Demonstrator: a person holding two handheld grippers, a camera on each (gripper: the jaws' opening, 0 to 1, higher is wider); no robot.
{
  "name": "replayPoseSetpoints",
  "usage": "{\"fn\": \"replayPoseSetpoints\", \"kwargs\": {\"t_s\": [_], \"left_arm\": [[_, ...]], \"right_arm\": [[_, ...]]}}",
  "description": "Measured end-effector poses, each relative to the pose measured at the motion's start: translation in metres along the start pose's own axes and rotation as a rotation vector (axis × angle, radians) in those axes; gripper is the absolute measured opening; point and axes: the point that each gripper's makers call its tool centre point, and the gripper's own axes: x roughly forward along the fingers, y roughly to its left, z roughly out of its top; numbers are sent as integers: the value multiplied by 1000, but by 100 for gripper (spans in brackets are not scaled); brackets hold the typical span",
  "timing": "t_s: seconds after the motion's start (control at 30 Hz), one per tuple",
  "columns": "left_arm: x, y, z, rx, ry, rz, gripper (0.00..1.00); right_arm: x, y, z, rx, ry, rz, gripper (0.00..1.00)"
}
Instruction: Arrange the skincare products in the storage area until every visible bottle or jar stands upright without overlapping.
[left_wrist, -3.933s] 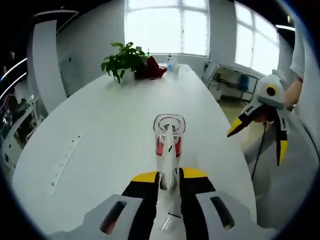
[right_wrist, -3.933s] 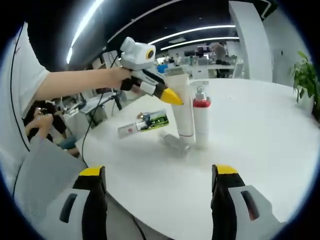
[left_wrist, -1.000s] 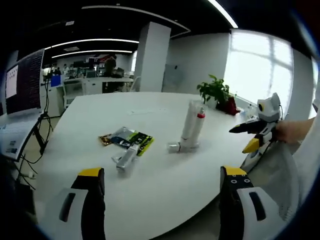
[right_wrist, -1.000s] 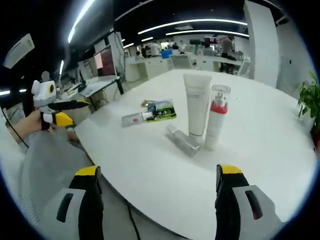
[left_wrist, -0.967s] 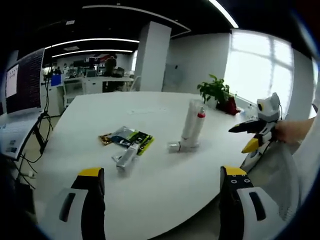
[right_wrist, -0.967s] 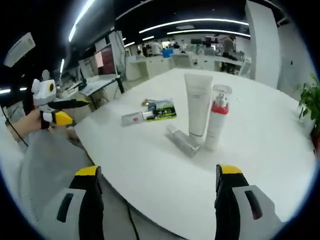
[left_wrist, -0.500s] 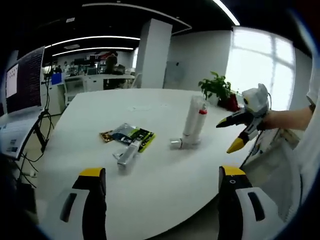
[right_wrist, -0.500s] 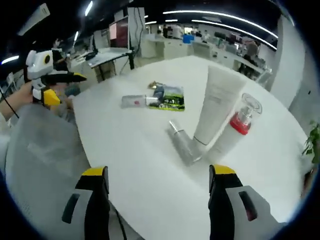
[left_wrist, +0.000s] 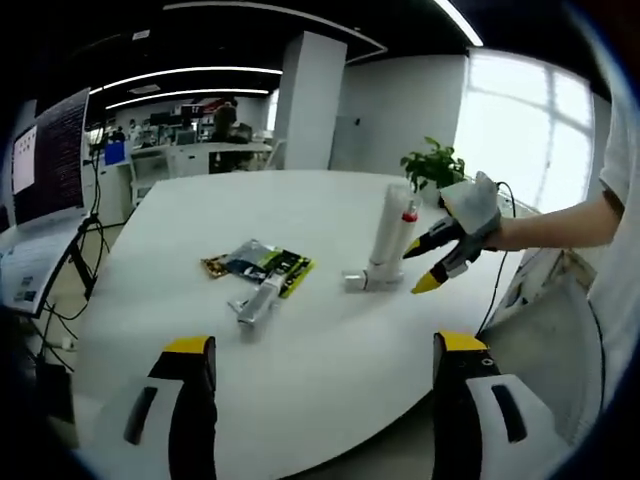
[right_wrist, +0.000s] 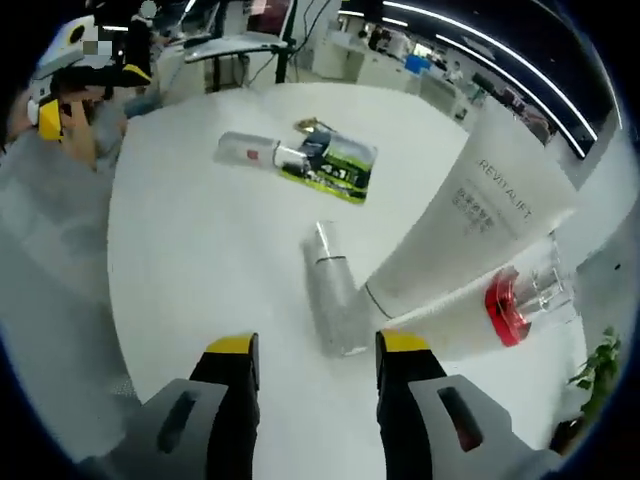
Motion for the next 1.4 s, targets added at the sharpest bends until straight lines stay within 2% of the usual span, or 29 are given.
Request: {"fn": "replayPoseSetpoints", "kwargs": {"t_s": [0.27,0.37,0.47,0.53,0.77,1.0,1.4], "left_arm": [[2,4,-5,-3,19,2,80],[2,4,-6,-7,21,0,80],[2,2,-5,-6,21,-2,80],[2,2,-5,-7,23,3,79],[2,1,-4,-11,22,0,79],[2,0,-4,-9,24,-4,78],[2,0,-5,0,22,-18,78]], "right_arm": [[14,-7,-1,-25,18,9,36],[17,-6,-1,-72,42,3,34],[21,-4,3,-67,36,15,31],[25,-4,4,-99,42,1,28],[35,7,8,-146,53,4,24],[37,9,11,-136,43,4,20],[35,17,7,22,30,49,17]]}}
